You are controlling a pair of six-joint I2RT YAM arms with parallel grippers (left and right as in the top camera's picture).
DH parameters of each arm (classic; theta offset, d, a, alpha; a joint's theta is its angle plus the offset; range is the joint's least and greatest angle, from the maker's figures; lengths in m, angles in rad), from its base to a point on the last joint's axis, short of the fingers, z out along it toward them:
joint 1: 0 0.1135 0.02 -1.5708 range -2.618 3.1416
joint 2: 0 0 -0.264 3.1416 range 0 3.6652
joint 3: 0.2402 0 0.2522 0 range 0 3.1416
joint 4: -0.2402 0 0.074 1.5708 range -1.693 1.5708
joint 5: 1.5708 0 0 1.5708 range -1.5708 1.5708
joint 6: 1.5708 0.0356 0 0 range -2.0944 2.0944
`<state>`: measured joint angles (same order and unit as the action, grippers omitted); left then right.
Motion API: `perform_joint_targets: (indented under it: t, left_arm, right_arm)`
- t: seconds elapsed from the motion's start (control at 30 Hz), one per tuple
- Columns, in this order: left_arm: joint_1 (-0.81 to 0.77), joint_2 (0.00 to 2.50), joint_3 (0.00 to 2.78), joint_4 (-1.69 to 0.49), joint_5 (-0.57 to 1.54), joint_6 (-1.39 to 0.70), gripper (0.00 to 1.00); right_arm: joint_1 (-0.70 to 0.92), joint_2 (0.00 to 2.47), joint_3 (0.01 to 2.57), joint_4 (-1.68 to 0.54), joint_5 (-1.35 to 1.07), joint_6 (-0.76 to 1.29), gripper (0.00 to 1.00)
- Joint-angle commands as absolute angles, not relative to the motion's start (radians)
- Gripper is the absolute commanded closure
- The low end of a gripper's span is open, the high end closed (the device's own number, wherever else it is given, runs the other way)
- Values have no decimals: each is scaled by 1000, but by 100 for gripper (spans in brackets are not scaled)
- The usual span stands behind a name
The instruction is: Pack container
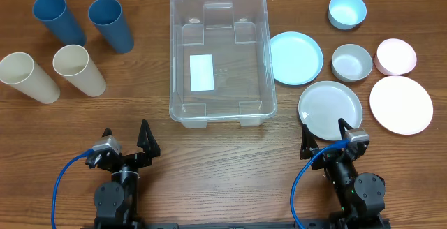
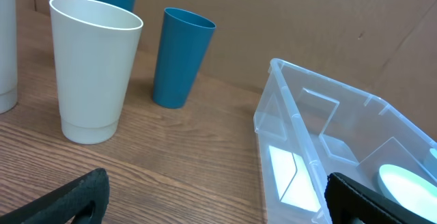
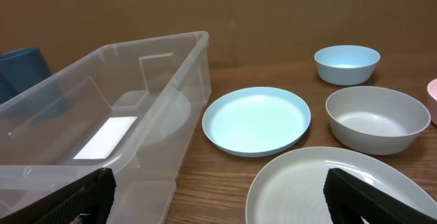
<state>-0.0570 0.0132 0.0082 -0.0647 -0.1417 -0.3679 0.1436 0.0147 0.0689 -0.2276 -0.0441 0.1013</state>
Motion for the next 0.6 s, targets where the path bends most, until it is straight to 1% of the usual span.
perform_joint_targets:
  t: [0.0, 0.2, 0.23, 0.3, 0.57]
  left_arm:
    - [-50, 5, 5, -63, -133, -374, 0]
    - [-50, 5, 5, -63, -133, -374, 0]
    - [-50, 5, 5, -63, -133, -374, 0]
    - [-50, 5, 5, -63, -133, -374, 0]
    - [-50, 5, 5, -63, -133, -374, 0]
  right_arm:
    - [139, 3, 67, -221, -36, 104, 0]
    - [139, 3, 67, -221, -36, 104, 0]
    - [139, 3, 67, -223, -4, 84, 0]
    - [138, 3, 67, -215, 134, 40, 0]
    - [137, 3, 74, -183, 137, 70, 0]
